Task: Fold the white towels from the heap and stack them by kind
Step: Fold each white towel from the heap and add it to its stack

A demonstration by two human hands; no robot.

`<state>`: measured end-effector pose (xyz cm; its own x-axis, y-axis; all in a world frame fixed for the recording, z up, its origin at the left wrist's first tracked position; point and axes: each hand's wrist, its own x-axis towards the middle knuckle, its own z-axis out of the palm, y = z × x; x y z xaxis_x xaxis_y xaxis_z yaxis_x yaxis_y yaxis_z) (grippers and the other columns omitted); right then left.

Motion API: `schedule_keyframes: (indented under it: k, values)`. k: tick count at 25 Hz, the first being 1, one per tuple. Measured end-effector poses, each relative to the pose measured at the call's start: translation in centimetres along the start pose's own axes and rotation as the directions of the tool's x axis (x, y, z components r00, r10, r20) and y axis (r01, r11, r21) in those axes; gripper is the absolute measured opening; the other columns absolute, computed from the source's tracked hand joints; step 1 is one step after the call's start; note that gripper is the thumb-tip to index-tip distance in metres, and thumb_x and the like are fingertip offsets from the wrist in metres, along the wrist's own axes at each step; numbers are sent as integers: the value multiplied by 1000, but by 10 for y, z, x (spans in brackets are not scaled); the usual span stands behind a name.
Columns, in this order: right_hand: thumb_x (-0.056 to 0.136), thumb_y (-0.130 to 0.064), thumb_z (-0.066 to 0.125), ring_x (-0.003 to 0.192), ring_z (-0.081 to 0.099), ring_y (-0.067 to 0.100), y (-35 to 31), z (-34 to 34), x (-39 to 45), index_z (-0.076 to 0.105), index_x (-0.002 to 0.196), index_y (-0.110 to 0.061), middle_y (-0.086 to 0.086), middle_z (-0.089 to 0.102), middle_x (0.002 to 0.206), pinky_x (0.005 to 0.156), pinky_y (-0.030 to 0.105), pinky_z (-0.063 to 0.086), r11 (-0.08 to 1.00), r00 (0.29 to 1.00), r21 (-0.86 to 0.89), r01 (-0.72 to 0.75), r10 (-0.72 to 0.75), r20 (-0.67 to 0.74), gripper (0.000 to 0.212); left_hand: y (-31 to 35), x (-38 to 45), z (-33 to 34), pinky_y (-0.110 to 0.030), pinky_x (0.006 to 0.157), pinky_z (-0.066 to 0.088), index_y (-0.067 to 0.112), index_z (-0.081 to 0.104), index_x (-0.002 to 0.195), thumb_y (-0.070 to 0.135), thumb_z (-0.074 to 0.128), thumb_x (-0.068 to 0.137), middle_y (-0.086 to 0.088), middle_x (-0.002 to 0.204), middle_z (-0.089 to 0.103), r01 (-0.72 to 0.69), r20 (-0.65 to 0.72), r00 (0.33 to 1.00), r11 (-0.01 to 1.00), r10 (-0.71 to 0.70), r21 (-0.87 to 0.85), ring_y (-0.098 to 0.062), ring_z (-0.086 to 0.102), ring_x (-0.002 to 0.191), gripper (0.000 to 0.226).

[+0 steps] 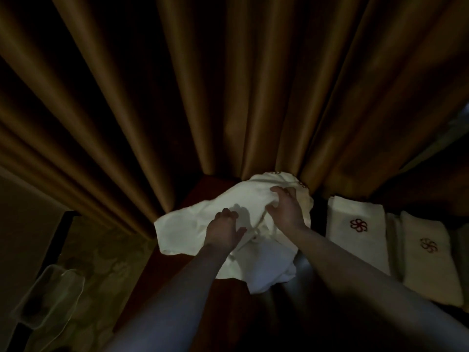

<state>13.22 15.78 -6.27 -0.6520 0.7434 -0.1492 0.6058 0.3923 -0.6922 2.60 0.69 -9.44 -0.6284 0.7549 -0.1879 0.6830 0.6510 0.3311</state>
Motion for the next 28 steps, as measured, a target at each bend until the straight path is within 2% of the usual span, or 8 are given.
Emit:
schedule_keyframes:
  k: [6,10,13,16,19,22,24,28]
  values:
    - [84,-10,61,106,57,25,12,15,27,68,104,-10,11,61,114,85,21,39,1000,998,-18,-15,14,-60,21,-9,31,26,-37,92,45,10,49,134,50,66,80,-12,132,49,-228,-6,974,972,228,60,-29,48,116,69]
    - [88,-18,62,92,60,17,9,14,31,69,94,-14,3,66,99,78,26,44,995,996,94,-31,38,-77,10,-11,41,32,-38,71,54,3,67,103,23,73,76,-17,100,65,-293,-191,936,955,296,43,-35,63,89,34]
    - [89,-18,58,80,57,15,-5,6,32,64,86,-19,-2,62,85,71,27,41,989,994,146,-34,49,-101,6,-19,47,18,-38,77,56,1,67,96,12,54,88,-16,92,67,-383,-308,886,922,347,-64,-34,65,82,18]
    - [88,-14,57,62,51,7,-26,-5,31,62,75,-17,-9,55,65,61,24,38,980,990,200,-7,35,-136,15,-22,48,-2,-38,85,51,-2,61,113,38,26,101,-19,103,64,-468,-240,858,884,454,-4,-33,62,93,54]
    - [87,-18,59,65,59,15,-55,-16,34,67,72,-4,5,63,67,64,28,45,910,993,406,-79,108,-48,21,-3,36,-26,-34,101,37,8,53,128,67,33,87,-10,124,56,-370,-146,926,912,348,-175,-25,49,115,75]
    - [86,-21,59,73,61,21,-80,-28,34,67,81,-1,8,62,75,66,29,45,842,978,499,-204,201,60,22,0,29,-43,-31,100,38,6,59,124,42,42,95,-12,123,61,-430,-287,896,823,339,-370,-26,53,114,49]
    - [89,-23,56,78,58,19,-85,-33,34,68,89,-4,5,60,81,69,28,44,890,978,407,-203,207,34,22,-5,28,-55,-31,97,41,8,60,121,33,44,97,-12,118,63,-373,-242,927,755,285,-539,-22,56,109,38]
    - [88,-16,63,93,61,20,-80,-25,27,62,105,-14,8,61,113,80,31,53,849,979,489,-203,189,79,16,-3,33,-84,-25,73,47,11,59,88,16,49,99,-5,82,58,67,55,998,366,-41,-928,-10,59,75,15]
